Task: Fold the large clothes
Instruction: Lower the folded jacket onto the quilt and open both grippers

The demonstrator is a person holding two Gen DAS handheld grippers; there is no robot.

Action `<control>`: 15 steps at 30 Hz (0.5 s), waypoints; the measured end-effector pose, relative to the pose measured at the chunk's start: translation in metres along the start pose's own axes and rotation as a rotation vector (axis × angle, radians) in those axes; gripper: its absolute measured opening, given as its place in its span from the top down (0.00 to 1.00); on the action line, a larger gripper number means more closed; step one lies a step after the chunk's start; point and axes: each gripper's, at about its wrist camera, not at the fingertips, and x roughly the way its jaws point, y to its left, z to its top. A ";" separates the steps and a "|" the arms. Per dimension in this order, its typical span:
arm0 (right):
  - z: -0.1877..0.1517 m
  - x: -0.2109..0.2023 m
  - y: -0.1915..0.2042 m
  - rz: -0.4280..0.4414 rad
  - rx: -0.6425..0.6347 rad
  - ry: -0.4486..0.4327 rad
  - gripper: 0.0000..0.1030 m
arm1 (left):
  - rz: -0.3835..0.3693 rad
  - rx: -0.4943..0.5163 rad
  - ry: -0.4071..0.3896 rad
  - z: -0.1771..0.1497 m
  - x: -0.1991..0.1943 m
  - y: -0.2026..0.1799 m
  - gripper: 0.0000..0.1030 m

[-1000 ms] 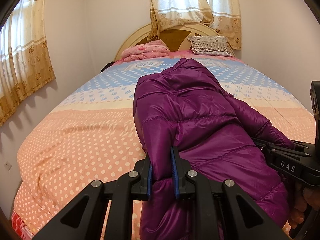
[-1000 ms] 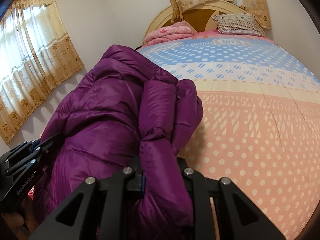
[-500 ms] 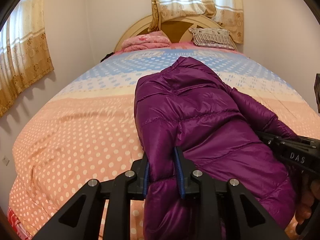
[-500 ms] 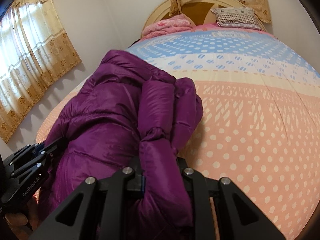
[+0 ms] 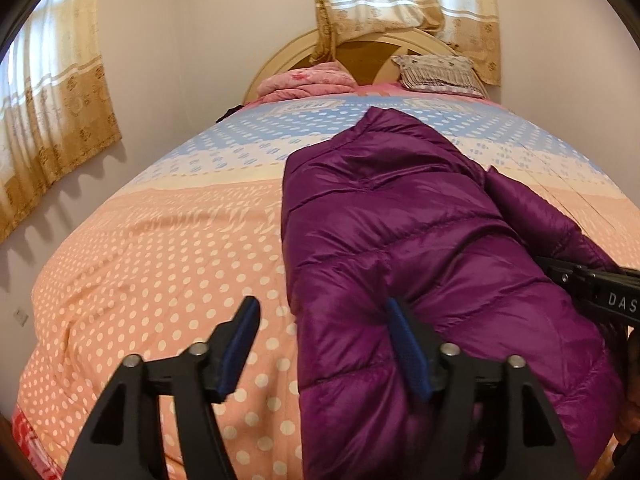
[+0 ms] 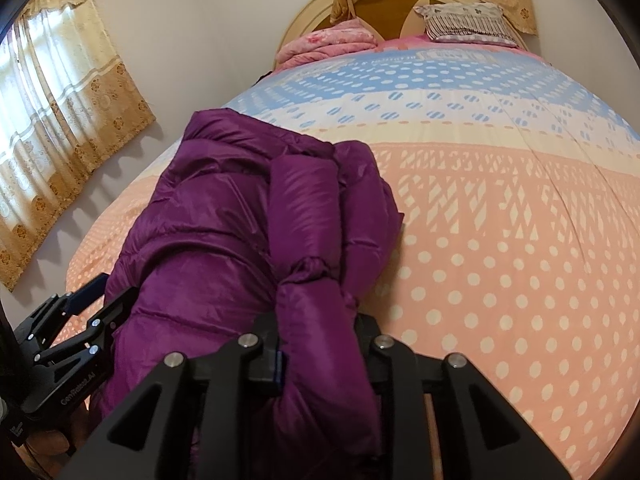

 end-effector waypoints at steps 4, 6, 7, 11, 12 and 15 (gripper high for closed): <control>-0.002 0.003 0.000 -0.012 -0.003 0.006 0.67 | -0.004 -0.040 0.014 -0.001 0.003 0.006 0.25; -0.002 0.002 0.001 -0.026 -0.010 0.003 0.63 | -0.002 -0.040 0.017 -0.001 0.002 0.007 0.25; -0.001 0.001 0.002 -0.034 -0.014 0.001 0.60 | 0.005 -0.034 0.017 0.000 0.000 0.007 0.25; 0.004 -0.015 0.004 -0.061 -0.017 -0.022 0.54 | 0.025 -0.026 -0.010 0.004 -0.024 0.009 0.25; 0.005 -0.025 0.006 -0.065 -0.021 -0.033 0.54 | 0.029 -0.026 -0.036 0.007 -0.037 0.011 0.25; 0.007 -0.057 0.016 -0.087 -0.056 -0.081 0.51 | 0.078 -0.026 -0.089 0.016 -0.077 0.016 0.25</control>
